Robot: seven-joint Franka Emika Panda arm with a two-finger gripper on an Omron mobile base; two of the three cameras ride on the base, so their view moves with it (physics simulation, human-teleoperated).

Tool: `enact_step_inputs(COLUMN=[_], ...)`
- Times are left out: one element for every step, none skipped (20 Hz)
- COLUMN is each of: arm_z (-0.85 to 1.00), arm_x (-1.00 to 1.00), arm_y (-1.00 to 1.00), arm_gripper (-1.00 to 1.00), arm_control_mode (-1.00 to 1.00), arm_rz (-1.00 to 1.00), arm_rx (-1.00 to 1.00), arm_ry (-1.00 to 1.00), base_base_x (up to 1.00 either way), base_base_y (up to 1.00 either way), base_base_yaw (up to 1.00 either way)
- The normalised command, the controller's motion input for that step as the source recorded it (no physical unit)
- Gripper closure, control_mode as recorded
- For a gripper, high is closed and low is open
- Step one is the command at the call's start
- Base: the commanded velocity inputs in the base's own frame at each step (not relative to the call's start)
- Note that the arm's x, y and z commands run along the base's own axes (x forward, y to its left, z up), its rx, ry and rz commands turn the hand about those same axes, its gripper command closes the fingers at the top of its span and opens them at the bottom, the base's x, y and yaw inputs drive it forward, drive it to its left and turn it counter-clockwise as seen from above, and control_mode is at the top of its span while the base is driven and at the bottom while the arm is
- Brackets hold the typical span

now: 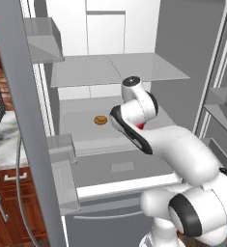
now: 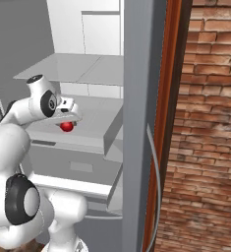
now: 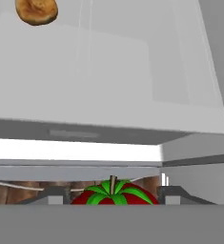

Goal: Place the condiment bottle and condiment bottle from the counter to the top shelf of the fridge. If the existing items in the fridge are on the top shelf, move them to other shelves.

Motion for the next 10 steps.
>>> enact_step_inputs(arm_z=[-0.37, -0.35, -0.31, -0.25, -0.24, -0.15, -0.05, 0.0, -0.01, -0.11], arm_x=[0.45, 0.49, 0.5, 0.45, 0.39, 0.13, 0.0, 0.0, 0.09, 0.25], arm_y=[-0.08, -0.09, -0.11, -0.11, -0.12, -0.13, -0.02, 0.0, 0.0, -0.06], arm_gripper=[1.0, 1.0, 1.0, 1.0, 1.0, 1.0, 1.0, 1.0, 1.0, 1.0], arm_control_mode=[-1.0, -1.0, -1.0, -1.0, -1.0, -1.0, -1.0, -1.0, -1.0, -1.0], arm_rz=[-0.1, -0.11, -0.1, -0.1, -0.09, -0.06, -0.04, -0.04, -0.03, -0.03], arm_rx=[0.01, 0.01, 0.03, 0.03, 0.03, 0.04, 0.03, 0.0, 0.0, 0.0], arm_ry=[0.0, 0.0, 0.0, 0.0, 0.0, 0.0, 0.0, 0.0, 0.05, 0.0], base_base_x=[0.0, 0.0, 0.0, 0.0, 0.0, 0.0, 0.0, 0.0, 0.0, 0.0], base_base_y=[0.0, 0.0, 0.0, 0.0, 0.0, 0.0, 0.0, 0.0, 0.0, 0.0], base_base_yaw=[0.0, 0.0, 0.0, 0.0, 0.0, 0.0, 0.0, 0.0, 0.0, 0.0])
